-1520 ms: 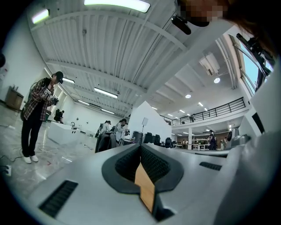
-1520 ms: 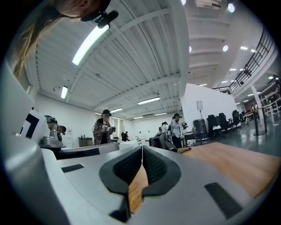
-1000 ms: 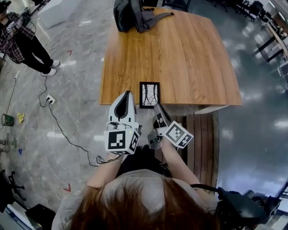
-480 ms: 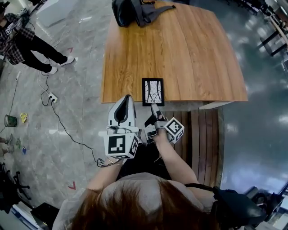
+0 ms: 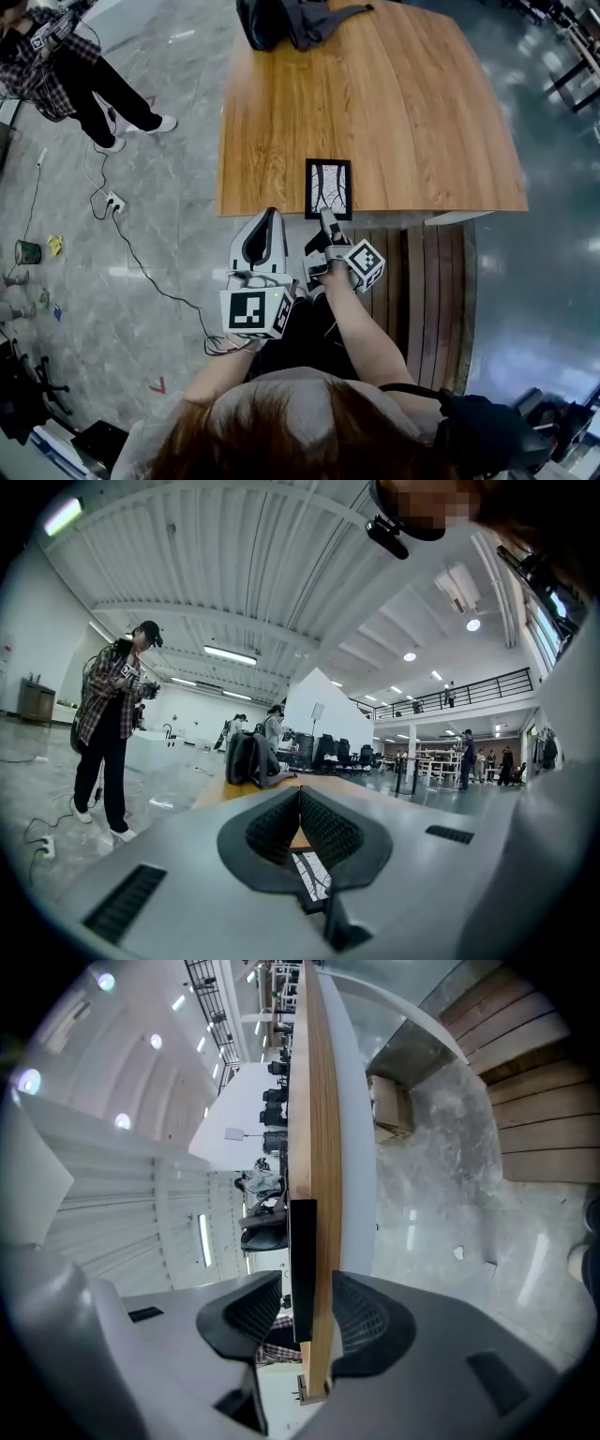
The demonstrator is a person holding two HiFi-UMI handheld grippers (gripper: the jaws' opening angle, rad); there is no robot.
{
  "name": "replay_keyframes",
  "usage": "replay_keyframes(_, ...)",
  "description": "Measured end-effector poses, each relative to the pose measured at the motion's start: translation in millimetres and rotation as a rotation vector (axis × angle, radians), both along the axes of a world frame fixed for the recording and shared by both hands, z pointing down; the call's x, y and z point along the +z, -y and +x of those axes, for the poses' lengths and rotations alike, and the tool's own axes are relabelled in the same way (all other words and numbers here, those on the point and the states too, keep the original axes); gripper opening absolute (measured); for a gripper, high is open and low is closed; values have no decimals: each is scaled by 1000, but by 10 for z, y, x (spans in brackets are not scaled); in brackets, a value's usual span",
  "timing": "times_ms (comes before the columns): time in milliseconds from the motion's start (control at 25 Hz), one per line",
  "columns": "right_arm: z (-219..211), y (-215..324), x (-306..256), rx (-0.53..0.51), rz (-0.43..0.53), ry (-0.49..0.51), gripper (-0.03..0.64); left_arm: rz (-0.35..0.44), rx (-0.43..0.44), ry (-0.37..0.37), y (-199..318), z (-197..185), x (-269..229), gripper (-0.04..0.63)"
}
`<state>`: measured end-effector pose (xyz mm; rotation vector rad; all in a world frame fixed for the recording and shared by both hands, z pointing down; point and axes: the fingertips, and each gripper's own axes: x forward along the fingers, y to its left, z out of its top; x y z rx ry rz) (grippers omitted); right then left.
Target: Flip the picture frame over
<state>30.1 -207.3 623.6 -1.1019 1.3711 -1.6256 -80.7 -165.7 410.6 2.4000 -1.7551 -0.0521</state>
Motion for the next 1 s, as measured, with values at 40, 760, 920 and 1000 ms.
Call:
replay_keyframes(40,-7,22,14,-3,1,-4,155,-5,4,1,6,-2,21,8)
replay_keyframes(760,81,-30,-6,28,5,-81,94,-35,38,-3,25,7,146,8)
replay_keyframes(920,188,-86,-93,46,-1,-129,87,-30,45,-5,24,47,113,8)
replay_keyframes(1000,205,-116,-143,30,0,-176,87,-26,50,-6,23,76,98,8)
